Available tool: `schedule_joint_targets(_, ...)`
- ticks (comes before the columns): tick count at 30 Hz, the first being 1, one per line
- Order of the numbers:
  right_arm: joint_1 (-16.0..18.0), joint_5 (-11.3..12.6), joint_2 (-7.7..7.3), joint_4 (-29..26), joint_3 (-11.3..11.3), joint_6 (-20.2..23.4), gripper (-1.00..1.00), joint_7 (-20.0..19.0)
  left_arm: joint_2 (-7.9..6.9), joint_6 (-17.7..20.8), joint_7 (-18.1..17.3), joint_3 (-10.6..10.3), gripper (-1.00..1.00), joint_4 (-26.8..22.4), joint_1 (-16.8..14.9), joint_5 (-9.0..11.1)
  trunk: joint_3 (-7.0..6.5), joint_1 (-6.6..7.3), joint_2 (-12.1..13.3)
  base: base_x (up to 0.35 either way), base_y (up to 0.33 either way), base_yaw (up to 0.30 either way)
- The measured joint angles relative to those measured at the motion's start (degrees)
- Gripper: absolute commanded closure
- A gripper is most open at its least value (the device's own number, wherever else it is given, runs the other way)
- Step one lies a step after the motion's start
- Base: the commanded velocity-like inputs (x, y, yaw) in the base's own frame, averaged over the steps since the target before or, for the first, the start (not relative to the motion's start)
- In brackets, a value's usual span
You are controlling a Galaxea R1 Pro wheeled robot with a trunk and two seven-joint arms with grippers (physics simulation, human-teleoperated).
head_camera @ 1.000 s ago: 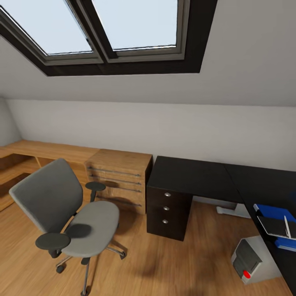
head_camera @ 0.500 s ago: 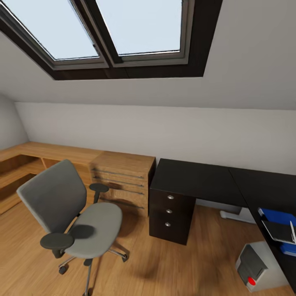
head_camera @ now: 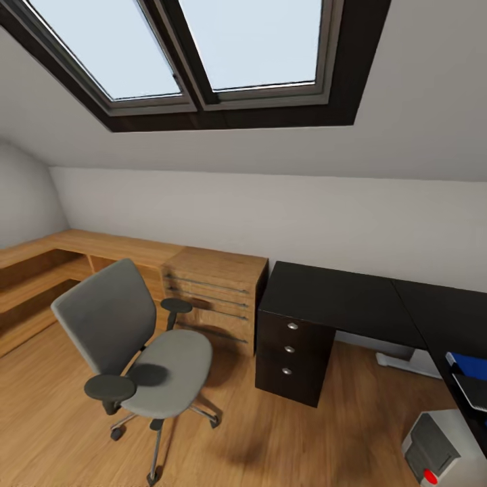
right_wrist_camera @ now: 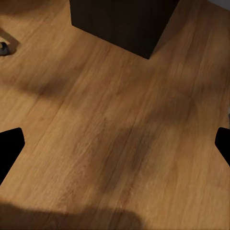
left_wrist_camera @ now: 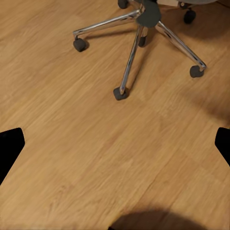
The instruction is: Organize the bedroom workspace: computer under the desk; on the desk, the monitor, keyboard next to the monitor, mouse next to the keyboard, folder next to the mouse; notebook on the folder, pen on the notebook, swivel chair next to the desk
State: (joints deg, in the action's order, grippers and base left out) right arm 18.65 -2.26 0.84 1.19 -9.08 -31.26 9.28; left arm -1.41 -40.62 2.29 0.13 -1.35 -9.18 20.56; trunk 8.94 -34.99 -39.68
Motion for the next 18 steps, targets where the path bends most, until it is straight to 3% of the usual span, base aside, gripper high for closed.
schedule_joint_targets(18, 0.0, -0.1, 0.35, 0.0, -0.1, 0.2, -1.0, 0.1, 0.33, 0.1, -0.1, 0.0, -1.0, 0.0, 0.0, -0.1, 0.73, 0.0, 0.0, 0.0, 0.0, 0.208)
